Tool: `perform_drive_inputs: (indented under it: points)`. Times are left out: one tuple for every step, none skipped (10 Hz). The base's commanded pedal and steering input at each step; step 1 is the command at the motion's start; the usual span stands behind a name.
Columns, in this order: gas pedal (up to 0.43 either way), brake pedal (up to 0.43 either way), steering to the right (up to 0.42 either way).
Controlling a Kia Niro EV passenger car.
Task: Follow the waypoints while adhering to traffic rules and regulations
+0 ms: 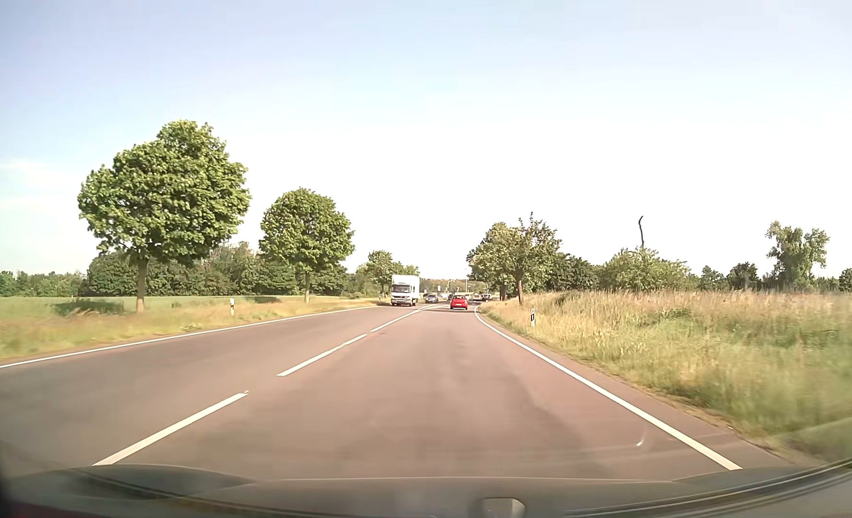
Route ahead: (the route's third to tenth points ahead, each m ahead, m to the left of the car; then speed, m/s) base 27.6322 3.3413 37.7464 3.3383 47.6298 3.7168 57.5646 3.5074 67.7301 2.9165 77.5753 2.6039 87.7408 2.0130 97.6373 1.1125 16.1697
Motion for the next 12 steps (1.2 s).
perform_drive_inputs:
  points:
    - [0.020,0.030,0.001]
    - [0.020,0.030,0.001]
    - [0.008,0.030,0.001]
    - [0.008,0.030,0.001]
    - [0.000,0.030,0.001]
    - [0.000,0.030,0.001]
    - [0.000,0.030,0.001]
    - [0.000,0.030,0.001]
    - [0.000,0.030,0.001]
    - [0.000,0.030,0.001]
    - [0.000,0.030,0.001]
    - [0.000,0.030,0.001]
